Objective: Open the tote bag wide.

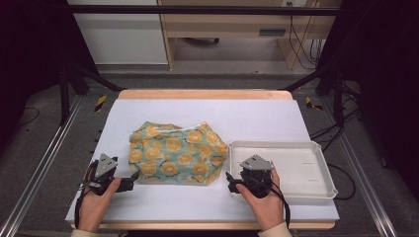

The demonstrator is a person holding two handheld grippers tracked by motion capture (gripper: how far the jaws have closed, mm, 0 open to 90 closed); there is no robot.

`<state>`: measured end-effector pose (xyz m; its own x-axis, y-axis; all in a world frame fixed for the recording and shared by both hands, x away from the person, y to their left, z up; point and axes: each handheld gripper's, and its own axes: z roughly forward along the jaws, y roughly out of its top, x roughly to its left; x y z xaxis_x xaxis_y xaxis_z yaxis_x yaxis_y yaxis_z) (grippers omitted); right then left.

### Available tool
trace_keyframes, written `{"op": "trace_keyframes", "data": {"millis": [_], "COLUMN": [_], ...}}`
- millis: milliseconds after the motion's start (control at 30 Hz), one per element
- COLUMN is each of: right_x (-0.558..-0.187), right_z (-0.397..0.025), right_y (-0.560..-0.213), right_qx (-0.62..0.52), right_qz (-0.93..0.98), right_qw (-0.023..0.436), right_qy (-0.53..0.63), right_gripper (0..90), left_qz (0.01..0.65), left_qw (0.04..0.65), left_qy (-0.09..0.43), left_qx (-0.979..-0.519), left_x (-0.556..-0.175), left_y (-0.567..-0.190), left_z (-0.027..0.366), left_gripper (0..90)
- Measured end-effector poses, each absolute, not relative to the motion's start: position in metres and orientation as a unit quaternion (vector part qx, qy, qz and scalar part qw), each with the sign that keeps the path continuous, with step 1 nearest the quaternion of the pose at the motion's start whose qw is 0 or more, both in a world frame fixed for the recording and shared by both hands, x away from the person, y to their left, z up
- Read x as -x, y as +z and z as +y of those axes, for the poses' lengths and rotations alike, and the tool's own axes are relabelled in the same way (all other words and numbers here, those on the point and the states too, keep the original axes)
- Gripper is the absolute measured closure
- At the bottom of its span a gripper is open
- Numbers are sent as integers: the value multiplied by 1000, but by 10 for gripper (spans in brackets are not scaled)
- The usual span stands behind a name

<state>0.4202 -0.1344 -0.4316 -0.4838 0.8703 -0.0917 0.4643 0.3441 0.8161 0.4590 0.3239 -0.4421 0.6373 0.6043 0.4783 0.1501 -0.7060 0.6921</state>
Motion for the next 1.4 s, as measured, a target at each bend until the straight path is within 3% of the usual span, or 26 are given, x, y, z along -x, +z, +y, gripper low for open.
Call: {"op": "trace_keyframes", "data": {"millis": [233, 500, 567, 600, 833, 1000, 1100, 1167, 1400], "right_x": [-418, -418, -418, -418, -425, -448, -477, -495, -543], "right_z": [-131, -129, -129, -125, -112, -100, -84, -74, -54], "right_y": [-433, -433, -431, -428, -410, -388, -371, -368, -369], "right_qx": [-414, -415, -422, -413, -394, -387, -392, -401, -430], "right_qz": [779, 784, 787, 790, 796, 802, 804, 802, 793], "right_qw": [271, 276, 256, 258, 255, 239, 236, 218, 173], "right_qy": [384, 370, 371, 373, 382, 387, 380, 384, 395], "right_gripper": [185, 230, 197, 136, 121, 195, 343, 366, 292], "left_qz": [227, 243, 233, 229, 234, 230, 236, 239, 245], "left_qw": [320, 321, 318, 316, 324, 331, 337, 335, 336], "left_qy": [385, 376, 374, 375, 378, 382, 382, 383, 383], "left_qx": [-835, -835, -840, -841, -835, -832, -827, -827, -825], "left_x": [-455, -454, -455, -455, -454, -451, -450, -450, -451], "left_y": [-438, -441, -440, -440, -438, -435, -434, -435, -435], "left_z": [325, 324, 324, 324, 322, 321, 322, 323, 324], "left_gripper": [38, 34, 36, 36, 42, 58, 107, 117, 122]}}
